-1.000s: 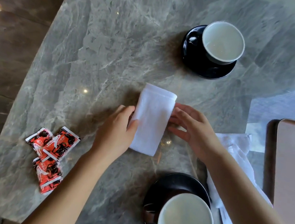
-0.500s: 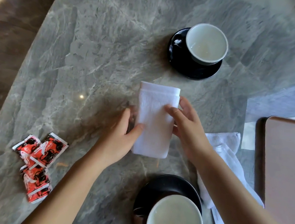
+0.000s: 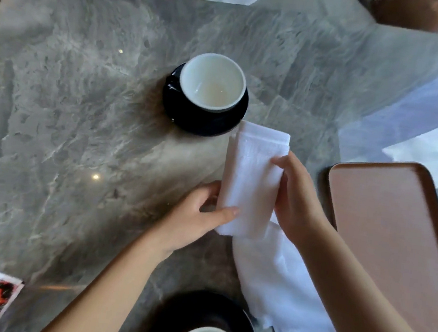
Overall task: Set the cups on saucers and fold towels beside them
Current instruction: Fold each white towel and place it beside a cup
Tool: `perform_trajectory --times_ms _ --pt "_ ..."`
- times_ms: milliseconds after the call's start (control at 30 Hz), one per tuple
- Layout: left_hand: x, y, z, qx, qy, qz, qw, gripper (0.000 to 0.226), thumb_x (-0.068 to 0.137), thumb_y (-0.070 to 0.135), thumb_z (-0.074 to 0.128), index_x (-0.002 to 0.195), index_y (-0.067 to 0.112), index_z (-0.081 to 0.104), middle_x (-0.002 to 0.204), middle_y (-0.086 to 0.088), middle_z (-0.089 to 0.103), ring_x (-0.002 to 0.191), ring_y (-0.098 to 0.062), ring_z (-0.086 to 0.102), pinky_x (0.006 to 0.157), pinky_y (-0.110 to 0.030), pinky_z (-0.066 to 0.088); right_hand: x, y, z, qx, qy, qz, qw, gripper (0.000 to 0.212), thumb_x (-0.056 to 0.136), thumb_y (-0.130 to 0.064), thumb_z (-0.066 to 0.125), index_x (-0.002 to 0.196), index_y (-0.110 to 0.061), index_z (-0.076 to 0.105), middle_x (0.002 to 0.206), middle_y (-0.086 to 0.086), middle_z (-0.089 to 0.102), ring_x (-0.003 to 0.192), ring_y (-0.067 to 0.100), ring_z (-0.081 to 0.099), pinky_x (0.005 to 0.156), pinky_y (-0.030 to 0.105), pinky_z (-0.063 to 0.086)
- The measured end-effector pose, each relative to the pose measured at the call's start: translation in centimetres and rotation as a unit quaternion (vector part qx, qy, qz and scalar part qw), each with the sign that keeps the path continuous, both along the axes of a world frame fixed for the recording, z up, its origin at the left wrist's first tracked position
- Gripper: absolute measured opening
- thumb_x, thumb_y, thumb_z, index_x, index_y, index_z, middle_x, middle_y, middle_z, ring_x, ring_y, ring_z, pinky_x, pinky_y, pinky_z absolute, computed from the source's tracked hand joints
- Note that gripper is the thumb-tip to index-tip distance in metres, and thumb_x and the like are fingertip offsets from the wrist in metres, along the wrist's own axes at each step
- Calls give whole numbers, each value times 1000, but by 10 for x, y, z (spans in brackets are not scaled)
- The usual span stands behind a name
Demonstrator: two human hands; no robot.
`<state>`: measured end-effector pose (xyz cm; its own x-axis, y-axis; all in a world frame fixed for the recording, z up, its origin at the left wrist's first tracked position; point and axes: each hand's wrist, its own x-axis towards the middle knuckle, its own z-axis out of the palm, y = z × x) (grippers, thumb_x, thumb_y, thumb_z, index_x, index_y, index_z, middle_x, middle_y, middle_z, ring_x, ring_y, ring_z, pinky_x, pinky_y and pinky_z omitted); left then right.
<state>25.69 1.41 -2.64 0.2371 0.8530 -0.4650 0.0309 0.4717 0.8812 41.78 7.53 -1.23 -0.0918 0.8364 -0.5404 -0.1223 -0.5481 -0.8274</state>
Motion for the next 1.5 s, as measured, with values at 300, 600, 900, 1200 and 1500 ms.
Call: perform_trajectory --times_ms 300,600,900,1200,1500 --pt "39 51 -5 2 13 64 998 16 87 7 60 101 16 62 100 -2 71 83 0 67 70 -12 50 25 63 -6 44 -74 -70 994 10 80 -17 51 72 -23 53 70 -5 52 68 11 47 62 27 34" --pt "62 97 -8 46 78 160 983 34 89 0 54 123 -1 50 113 -10 62 96 -11 59 75 -8 46 20 128 -21 145 -272 2 951 17 82 -27 50 67 -23 43 105 7 46 99 23 45 82 38 38" --pt "72 84 -13 140 227 125 956 58 85 22 58 136 9 35 131 1 43 125 -17 40 105 -27 32 29 152 -43 253 -426 70 866 41 94 -24 48 131 -8 44 136 12 43 128 28 34 106 32 27" --pt "67 68 -26 244 471 -169 831 86 89 45 47 148 20 -9 150 11 -30 142 -9 -23 117 -44 -5 26 143 -60 312 -453 157 821 56 99 -27 40 148 -7 22 158 11 19 147 20 12 118 44 14" --pt "60 65 -27 245 468 -145 836 83 89 43 46 149 20 -7 157 8 -18 144 -7 -14 118 -40 -2 12 148 -62 308 -426 151 837 56 99 -29 37 149 -13 19 160 5 14 147 15 10 117 42 4"
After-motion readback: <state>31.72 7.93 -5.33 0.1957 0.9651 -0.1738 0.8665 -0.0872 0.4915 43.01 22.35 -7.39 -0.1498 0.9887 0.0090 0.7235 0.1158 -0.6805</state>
